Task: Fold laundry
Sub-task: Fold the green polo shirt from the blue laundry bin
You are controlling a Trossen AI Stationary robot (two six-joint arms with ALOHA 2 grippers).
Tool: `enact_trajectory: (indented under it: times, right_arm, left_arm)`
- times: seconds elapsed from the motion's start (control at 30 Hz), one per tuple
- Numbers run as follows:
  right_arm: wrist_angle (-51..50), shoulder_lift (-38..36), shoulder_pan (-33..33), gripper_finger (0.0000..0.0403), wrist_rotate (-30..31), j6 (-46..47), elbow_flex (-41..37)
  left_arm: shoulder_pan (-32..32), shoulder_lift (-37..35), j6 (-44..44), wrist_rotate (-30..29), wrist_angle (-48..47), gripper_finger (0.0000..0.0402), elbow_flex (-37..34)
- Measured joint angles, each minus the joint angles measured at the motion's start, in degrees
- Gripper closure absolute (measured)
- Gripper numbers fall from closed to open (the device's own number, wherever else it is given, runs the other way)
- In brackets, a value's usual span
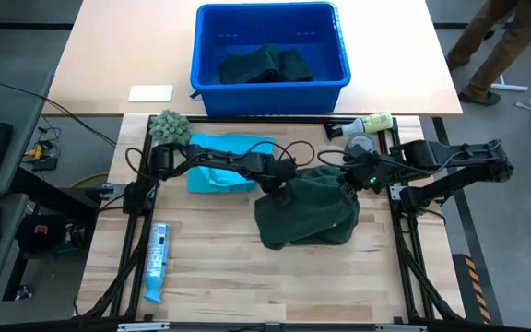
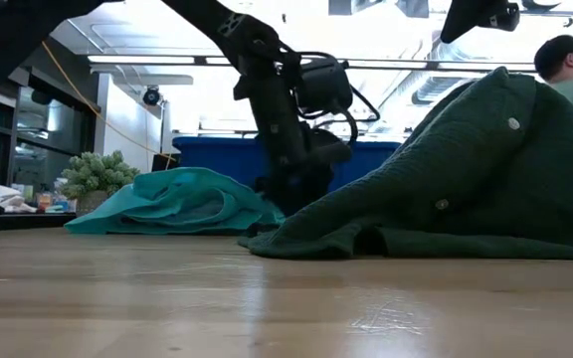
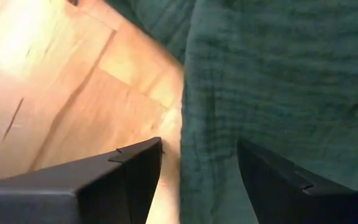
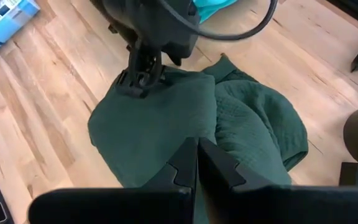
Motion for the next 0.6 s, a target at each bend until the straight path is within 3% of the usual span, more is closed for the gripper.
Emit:
enact_trajectory:
  times: [0.1,0.2,0.23,0.4,0.6]
  right_arm:
    - [0.02,0.0,0.0,0.0403,0.1,0.01,0.0]
    - [0.02,0.0,0.0,0.0403,0.11,-0.08,0.0]
    - [0.02,0.0,0.0,0.0403,0.09,-0.04,0.0]
    - [-0.18,0.0,0.0,0.0403,-0.07,-0.39,0.0]
    - [-4.92,-0.04,0.0,0.0403,-0.89,-0.57,0.0]
  left_arm:
    - [-0.96,0.13,0.08,-0.84,-0.35,0.0264,-0.02]
    - [-1.87,0.2,-0.1,3.94,-0.82,0.0364,-0.07]
    - [-2.29,0.2,-0.8,5.33,-0.92,0.0382,-0.07]
    - [-4.0,-3.37,-1.26,9.56,-4.32,0.0399,-0.53]
    - [-7.29,-17.71,0.3,8.59,-14.17,0.0401,-0.26]
